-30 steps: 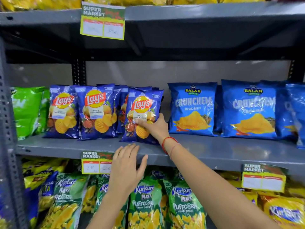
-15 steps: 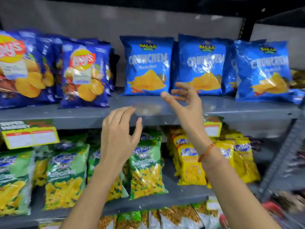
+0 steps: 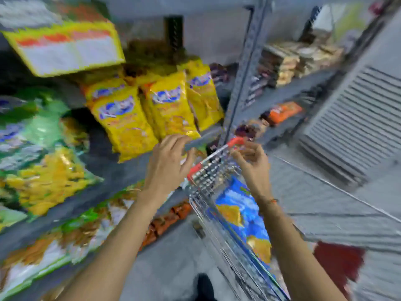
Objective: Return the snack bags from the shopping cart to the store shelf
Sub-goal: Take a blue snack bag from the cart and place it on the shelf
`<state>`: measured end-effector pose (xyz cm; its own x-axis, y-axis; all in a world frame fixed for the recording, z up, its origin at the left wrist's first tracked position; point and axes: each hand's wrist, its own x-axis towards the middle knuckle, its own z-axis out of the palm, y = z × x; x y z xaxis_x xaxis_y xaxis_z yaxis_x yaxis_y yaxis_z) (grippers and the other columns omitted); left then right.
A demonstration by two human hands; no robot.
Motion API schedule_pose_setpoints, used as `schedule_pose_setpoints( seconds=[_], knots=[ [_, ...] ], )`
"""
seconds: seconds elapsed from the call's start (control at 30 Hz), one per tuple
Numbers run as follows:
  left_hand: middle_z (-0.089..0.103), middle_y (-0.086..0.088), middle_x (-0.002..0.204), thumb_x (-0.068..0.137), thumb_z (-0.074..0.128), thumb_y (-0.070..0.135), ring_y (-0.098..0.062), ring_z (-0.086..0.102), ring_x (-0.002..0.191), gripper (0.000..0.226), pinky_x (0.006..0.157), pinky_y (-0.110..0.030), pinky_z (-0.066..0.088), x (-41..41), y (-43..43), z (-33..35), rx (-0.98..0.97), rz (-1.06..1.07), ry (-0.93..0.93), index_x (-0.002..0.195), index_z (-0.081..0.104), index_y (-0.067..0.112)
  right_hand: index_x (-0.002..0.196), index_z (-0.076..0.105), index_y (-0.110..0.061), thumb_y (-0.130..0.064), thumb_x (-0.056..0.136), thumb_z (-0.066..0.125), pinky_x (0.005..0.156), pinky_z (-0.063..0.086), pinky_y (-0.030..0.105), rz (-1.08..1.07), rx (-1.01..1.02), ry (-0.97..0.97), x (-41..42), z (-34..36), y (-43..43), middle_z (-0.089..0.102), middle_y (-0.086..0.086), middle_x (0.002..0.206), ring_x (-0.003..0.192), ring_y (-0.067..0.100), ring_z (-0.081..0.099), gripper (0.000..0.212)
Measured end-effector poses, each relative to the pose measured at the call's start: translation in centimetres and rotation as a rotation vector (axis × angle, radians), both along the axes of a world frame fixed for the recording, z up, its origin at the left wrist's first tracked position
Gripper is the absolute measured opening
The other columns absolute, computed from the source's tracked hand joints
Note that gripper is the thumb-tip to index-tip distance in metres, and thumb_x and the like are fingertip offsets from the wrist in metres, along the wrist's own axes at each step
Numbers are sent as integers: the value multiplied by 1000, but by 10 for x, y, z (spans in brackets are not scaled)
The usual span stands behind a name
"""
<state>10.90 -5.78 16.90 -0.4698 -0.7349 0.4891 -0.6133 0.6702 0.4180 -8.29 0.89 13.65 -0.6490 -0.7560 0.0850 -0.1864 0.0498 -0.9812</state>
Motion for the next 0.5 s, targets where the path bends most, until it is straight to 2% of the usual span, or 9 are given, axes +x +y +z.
schedule_pose_setpoints(
  seconds=[0.07,0.13,0.2,0.3,0.37,0.43,0.5],
  knots=[
    [68,-14,105,89,50,27,-32,60,102,32,88,-41,45,-27,1,-39,143,-53,-57,105,64,4,105,57,-12,-18,80,75,77,50,33,-61,142,-19,-27,-45,16,63,4,90,84,19,59,31],
    [67,-16,105,88,53,21,-34,59,101,29,89,-39,42,-52,2,-75,273,-83,-99,107,63,2,113,55,-1,-15,82,73,84,50,41,-106,286,-91,-50,-90,32,60,13,96,90,23,58,39],
    [65,-18,107,89,55,19,-34,59,100,28,88,-41,45,-76,4,-108,388,-116,-148,110,61,2,115,55,3,-17,82,73,86,48,42,-146,434,-166,-67,-133,48,58,15,97,89,23,57,44],
    [61,-18,112,89,56,20,-32,56,105,31,90,-37,40,-114,2,-151,521,-167,-246,115,58,3,104,56,-4,-25,79,76,80,45,37,-192,605,-276,-82,-193,65,58,12,92,85,20,53,38],
    [58,-22,116,88,56,20,-34,54,106,34,88,-33,34,-141,-6,-177,658,-196,-299,116,56,0,106,55,-5,-29,78,77,79,44,39,-187,689,-370,-85,-226,71,57,12,92,83,20,51,43],
    [56,-24,117,89,56,24,-36,54,103,37,85,-35,33,-167,-22,-207,814,-219,-416,117,55,0,99,54,-8,-19,80,76,76,47,39,-182,654,-503,-87,-255,70,59,9,90,77,19,55,31],
    [56,-20,106,90,54,33,-30,54,95,32,77,-35,36,-189,-40,-239,939,-193,-544,110,58,8,93,51,-18,-9,81,73,71,55,28,-206,592,-612,-91,-279,63,62,2,89,72,9,62,27]
  ],
)
